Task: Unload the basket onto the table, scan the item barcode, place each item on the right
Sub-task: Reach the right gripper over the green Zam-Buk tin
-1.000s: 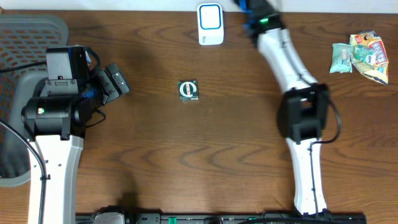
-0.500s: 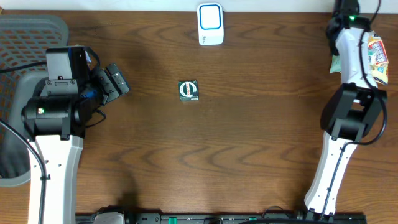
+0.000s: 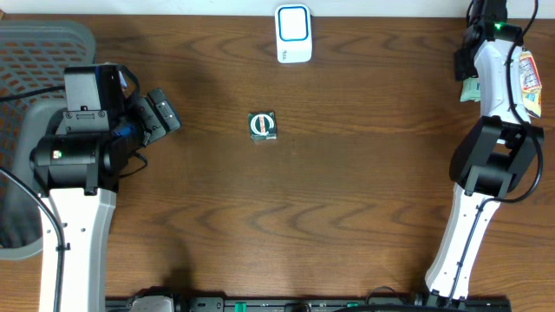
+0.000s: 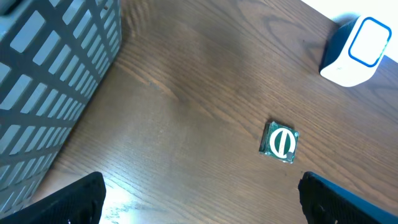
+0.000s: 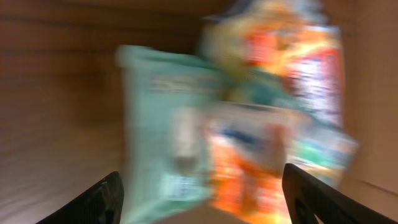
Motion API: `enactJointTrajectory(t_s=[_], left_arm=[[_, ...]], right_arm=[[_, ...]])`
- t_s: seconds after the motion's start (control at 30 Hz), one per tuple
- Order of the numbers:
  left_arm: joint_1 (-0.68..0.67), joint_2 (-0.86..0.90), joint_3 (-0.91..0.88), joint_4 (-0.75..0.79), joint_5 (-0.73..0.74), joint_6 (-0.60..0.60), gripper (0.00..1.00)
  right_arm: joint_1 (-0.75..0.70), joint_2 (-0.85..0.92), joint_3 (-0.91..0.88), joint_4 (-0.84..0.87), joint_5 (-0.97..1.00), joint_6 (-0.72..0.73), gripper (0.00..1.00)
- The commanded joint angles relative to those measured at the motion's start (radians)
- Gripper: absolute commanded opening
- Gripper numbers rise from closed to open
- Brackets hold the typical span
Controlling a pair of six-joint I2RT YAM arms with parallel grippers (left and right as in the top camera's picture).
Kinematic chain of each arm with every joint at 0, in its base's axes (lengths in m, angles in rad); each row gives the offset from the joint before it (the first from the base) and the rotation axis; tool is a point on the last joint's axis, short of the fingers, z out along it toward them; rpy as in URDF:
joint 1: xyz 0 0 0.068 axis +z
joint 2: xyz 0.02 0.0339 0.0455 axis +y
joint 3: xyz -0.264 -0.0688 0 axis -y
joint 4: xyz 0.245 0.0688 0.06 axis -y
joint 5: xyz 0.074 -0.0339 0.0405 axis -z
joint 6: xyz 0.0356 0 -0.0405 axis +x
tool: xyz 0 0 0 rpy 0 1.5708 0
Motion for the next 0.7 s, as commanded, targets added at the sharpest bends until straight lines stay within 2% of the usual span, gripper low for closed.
enactJointTrajectory(t_s=[0.0, 0.03, 0.1, 0.17, 0.27, 0.3, 0.4, 0.43, 0.67], left_arm=[[0.006, -0.001, 0.009, 0.0, -0.009, 0.013, 0.98], [0.006, -0.001, 0.009, 0.0, -0.01, 0.013, 0.98], [0.006, -0.001, 0.009, 0.0, -0.01, 0.013, 0.98], [0.006, -0.001, 0.009, 0.0, -0.01, 0.013, 0.98], [0.006, -0.001, 0.009, 0.0, -0.009, 0.013, 0.98], [0.006, -0.001, 0.009, 0.0, -0.01, 0.013, 0.98], [0.006, -0.001, 0.009, -0.001, -0.01, 0.013, 0.98], [0.006, -0.001, 0.009, 0.0, -0.01, 0.013, 0.98], [0.006, -0.001, 0.009, -0.001, -0.009, 0.013, 0.98]], right_arm=[[0.018, -0.04, 0.018, -0.013, -0.445, 0.01, 0.76], [0.027, -0.04, 0.018, -0.019, -0.689, 0.01, 0.77], [0.038, -0.04, 0.018, -0.02, -0.93, 0.01, 0.8], [0.054, -0.04, 0.018, -0.018, -1.108, 0.01, 0.8], [0.085, -0.04, 0.018, -0.021, -1.276, 0.01, 0.8], [0.117, -0.04, 0.018, -0.045, -1.33, 0.01, 0.88], [0.169, -0.04, 0.018, -0.092, -1.338, 0.01, 0.93], [0.191, -0.04, 0.017, -0.109, -1.338, 0.009, 0.98], [0.365, -0.038, 0.011, -0.146, -1.125, 0.049, 0.99]])
